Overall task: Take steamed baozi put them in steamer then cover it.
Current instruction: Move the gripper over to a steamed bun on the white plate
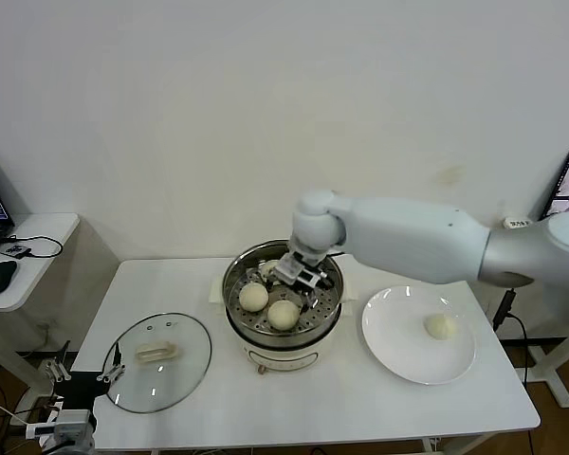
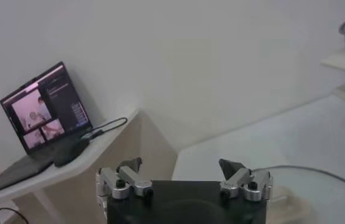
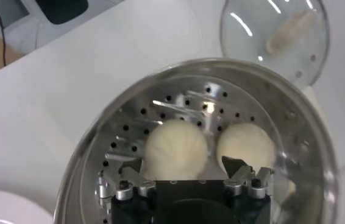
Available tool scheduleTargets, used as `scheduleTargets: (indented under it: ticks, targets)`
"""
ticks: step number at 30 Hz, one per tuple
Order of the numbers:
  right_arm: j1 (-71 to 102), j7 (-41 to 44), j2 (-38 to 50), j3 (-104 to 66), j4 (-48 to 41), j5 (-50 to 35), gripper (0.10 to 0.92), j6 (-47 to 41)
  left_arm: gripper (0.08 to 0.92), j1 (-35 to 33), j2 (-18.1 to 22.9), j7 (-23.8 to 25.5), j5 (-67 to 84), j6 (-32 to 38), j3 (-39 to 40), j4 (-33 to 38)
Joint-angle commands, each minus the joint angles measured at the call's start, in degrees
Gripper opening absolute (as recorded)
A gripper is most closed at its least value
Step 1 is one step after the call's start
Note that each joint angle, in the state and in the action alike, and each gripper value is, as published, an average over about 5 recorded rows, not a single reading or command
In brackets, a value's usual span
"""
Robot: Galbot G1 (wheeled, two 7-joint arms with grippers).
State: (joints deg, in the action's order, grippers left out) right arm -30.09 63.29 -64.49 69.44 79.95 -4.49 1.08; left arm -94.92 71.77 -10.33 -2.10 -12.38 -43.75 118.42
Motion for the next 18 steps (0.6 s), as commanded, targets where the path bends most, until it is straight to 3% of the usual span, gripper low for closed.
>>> scheduleTargets:
  ticks: [1,8,12,18]
  targets:
    - [-2.4,0.4,10.8,-6.6,4.2,-3.8,0.823,-9.6,0.823,0.0,-0.5,0.1,0.1,0.0,-0.1,0.0]
    - [0.8,-0.2,28.9,-10.3,11.5,-2.5,0.823,-21.4,0.823,0.3,-1.6,0.3,0.2,-0.1,0.0,0.0]
    - [7.4,0.0,38.2,-14.2,12.4,2.1,0.823,-20.3,0.823,0.4,-2.1,0.2,0.1,0.0,0.6,-0.3]
    - [26.8,0.3,45.0,-29.1,10.3,9.1,0.822,-16.9,0.823,0.5,-2.4,0.2,-0.1,0.1,1.3,-0.8]
